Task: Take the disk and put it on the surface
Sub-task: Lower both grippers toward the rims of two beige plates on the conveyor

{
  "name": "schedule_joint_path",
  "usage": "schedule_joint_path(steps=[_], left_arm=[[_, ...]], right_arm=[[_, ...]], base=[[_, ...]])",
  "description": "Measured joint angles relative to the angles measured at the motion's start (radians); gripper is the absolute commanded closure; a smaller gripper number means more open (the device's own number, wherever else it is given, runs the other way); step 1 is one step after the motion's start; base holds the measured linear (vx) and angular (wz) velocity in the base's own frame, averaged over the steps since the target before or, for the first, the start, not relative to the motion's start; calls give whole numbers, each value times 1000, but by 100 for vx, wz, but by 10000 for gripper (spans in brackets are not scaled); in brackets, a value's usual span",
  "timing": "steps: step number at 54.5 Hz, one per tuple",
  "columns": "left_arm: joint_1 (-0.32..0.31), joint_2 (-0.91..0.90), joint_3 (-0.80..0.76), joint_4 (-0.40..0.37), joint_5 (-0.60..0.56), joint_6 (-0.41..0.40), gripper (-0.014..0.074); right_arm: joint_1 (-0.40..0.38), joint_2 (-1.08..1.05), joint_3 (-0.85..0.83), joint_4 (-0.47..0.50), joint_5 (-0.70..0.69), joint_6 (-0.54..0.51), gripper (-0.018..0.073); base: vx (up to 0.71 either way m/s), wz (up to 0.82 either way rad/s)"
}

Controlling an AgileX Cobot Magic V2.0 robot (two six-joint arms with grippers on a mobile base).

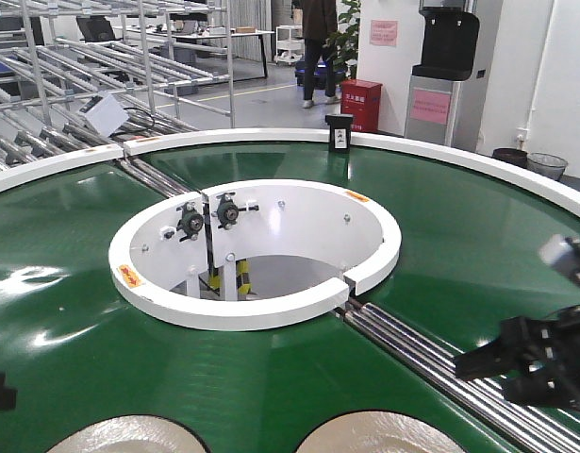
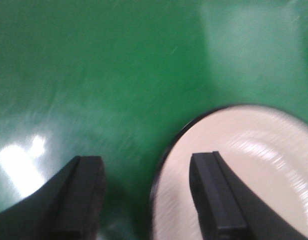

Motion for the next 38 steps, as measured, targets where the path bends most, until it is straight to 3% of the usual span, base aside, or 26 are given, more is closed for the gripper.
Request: schedule_joint_path(steps=[13, 28, 33, 38], left_arm=[[1, 211, 0, -4, 128, 123, 114], [0, 353, 0, -217, 265, 315, 160], [-1, 384, -4, -258, 287, 344, 284], [0, 408, -9, -312, 324, 340, 522]], right_arm=[[-28, -13, 0, 10, 4, -13, 38], [-28, -15, 0, 15, -23, -16, 38], [-28, -15, 0, 15, -30, -16, 38], [-28, -15, 0, 16, -36, -16, 38]], base=[[0, 0], [0, 0], [0, 0], [0, 0]])
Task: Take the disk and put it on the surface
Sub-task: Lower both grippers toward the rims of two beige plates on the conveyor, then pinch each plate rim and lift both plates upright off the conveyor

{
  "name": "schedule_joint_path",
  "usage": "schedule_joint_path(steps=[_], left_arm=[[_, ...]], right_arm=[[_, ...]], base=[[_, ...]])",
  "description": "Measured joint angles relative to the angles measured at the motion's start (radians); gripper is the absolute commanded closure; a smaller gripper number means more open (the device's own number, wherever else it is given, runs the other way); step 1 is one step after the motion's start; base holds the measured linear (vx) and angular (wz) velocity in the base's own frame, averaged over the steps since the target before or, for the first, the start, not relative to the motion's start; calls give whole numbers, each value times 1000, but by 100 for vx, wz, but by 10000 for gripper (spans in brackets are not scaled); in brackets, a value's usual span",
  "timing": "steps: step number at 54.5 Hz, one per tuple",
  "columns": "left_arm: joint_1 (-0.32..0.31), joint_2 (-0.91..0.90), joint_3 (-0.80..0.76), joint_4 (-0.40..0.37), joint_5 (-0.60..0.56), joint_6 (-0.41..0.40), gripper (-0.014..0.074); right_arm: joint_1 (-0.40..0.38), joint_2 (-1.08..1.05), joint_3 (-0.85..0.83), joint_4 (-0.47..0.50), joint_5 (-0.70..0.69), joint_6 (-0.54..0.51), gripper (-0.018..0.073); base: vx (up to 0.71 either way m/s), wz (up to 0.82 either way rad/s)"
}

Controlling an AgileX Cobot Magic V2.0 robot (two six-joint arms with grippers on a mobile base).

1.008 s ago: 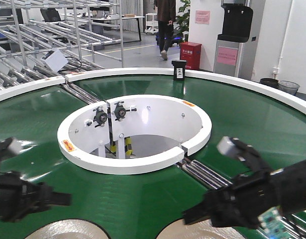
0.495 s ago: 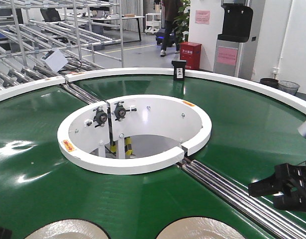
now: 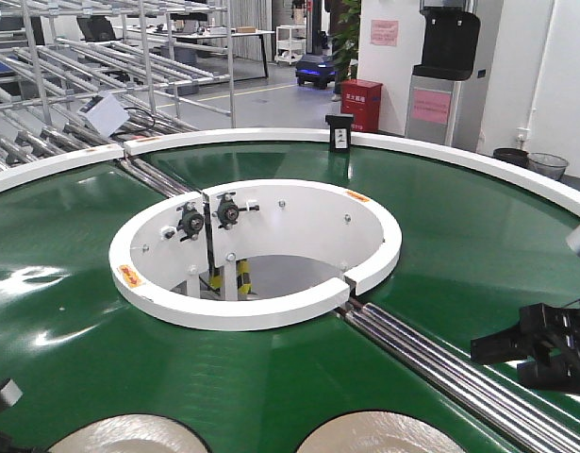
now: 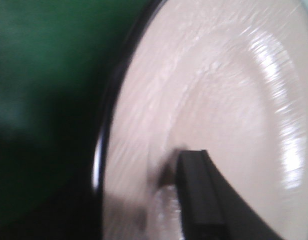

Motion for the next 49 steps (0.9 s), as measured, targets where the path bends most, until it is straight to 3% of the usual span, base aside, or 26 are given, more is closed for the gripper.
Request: schedule_joint_path(steps=[2, 20, 34, 49], left_arm=[[-1, 11, 0, -27, 21, -2, 607], [-11, 31, -28, -156, 119, 14, 605], [-14, -55, -104, -346, 117, 3, 605], [-14, -171, -198, -470, 144, -80, 605]], right_arm=[[0, 0, -1, 0, 0, 0, 38], [0, 0, -1, -99, -5, 11, 38], [0, 48, -1, -251, -23, 68, 38], [0, 236, -1, -234, -43, 47, 38]], base=[[0, 0], [0, 0], [0, 0], [0, 0]])
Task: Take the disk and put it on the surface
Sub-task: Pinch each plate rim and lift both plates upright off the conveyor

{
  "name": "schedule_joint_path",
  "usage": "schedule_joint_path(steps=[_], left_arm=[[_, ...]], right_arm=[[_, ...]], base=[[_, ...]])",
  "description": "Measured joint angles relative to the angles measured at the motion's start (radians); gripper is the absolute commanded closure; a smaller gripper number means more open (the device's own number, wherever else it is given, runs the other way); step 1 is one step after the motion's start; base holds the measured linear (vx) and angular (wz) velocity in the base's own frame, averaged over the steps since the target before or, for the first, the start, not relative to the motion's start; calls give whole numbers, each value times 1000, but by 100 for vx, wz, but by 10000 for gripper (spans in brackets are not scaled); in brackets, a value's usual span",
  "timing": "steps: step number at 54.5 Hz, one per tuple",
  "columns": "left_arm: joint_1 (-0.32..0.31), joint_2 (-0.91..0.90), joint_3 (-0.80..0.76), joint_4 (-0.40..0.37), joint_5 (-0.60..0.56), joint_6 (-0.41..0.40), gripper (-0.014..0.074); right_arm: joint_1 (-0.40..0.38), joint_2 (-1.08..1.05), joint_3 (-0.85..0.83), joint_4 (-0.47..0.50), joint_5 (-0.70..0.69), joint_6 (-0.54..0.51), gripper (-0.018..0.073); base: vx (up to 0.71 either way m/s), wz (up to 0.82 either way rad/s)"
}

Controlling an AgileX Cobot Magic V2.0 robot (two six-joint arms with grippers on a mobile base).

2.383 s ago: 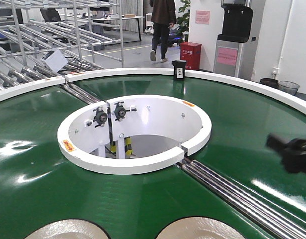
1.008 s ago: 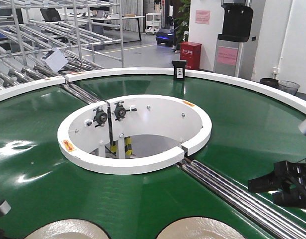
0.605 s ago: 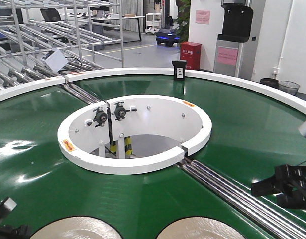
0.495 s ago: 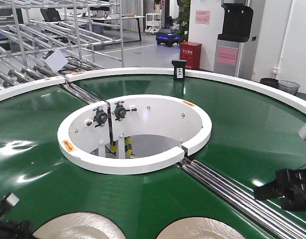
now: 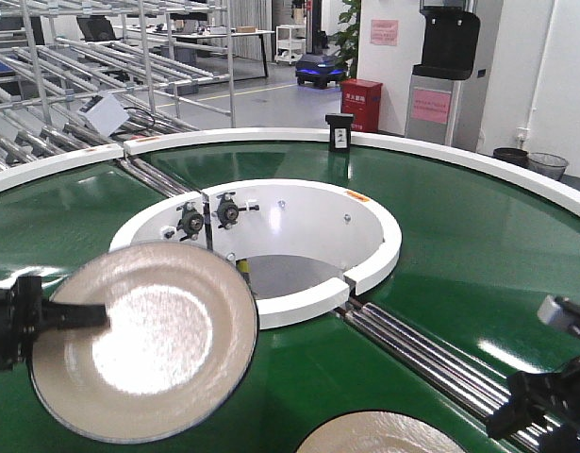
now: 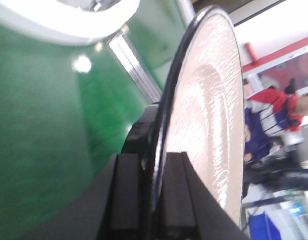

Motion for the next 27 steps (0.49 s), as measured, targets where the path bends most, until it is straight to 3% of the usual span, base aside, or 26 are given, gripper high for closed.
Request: schedule_joint_path(steps=[15, 27], left_arm=[[0, -21, -26, -32, 11, -26, 605], [0, -21, -26, -40, 11, -26, 605]], right_arm=[[0, 179, -5, 190, 1, -110, 50], [31, 261, -5, 263, 10, -160, 99]], base=[[0, 0], [0, 0]])
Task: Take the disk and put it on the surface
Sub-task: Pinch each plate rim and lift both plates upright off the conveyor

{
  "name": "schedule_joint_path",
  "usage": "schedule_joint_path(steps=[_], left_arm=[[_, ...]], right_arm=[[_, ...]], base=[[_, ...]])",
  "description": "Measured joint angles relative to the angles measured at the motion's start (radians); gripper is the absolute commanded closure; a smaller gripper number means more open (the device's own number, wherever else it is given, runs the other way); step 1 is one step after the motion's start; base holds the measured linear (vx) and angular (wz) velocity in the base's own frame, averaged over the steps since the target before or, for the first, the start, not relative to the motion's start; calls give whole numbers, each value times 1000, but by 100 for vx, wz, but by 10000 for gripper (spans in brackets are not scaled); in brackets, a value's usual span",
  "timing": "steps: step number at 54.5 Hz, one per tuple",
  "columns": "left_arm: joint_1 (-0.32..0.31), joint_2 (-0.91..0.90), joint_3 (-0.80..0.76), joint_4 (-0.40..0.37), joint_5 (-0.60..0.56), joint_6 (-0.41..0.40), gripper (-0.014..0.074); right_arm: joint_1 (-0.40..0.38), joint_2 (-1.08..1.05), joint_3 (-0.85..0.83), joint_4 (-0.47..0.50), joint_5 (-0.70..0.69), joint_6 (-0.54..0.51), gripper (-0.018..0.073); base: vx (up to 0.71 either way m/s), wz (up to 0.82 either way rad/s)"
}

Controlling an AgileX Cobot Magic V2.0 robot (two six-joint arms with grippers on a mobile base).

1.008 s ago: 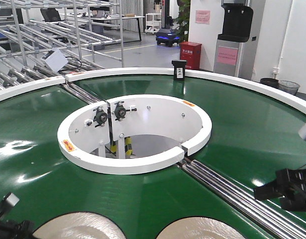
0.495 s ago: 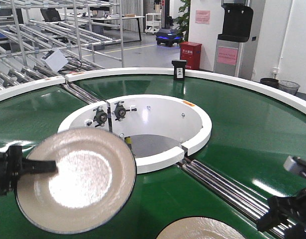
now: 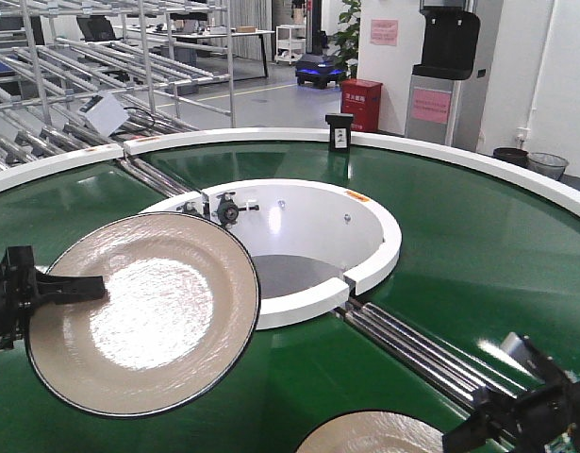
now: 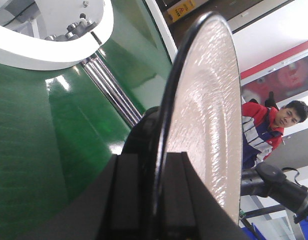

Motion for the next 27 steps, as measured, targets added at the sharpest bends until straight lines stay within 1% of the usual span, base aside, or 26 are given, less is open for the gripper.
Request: schedule_joint_path(steps=[5, 9, 11, 13, 18, 21, 24, 27], left_arm=[[0, 0, 0, -1, 0, 0, 605], [0, 0, 0, -1, 0, 0, 603], [0, 0, 0, -3, 0, 0, 603], [0, 0, 0, -3, 0, 0, 603], [0, 0, 0, -5, 0, 0, 603], [0, 0, 0, -5, 0, 0, 603], [0, 0, 0, -5, 0, 0, 603], [0, 0, 0, -5, 0, -4, 603]], right_arm=[[60, 19, 0, 8, -8, -15, 107], [106, 34, 0, 11, -29, -18, 151], [123, 42, 0, 11, -40, -18, 209], [135, 46, -2, 15, -49, -20, 296], [144, 49, -1, 53, -55, -30, 575], [137, 42, -4, 101, -35, -39, 575], [131, 27, -6, 118, -10, -51, 573], [127, 15, -4, 124, -15, -58, 571]], base=[[0, 0], [0, 0], [0, 0], [0, 0], [0, 0], [0, 0], [0, 0], [0, 0]])
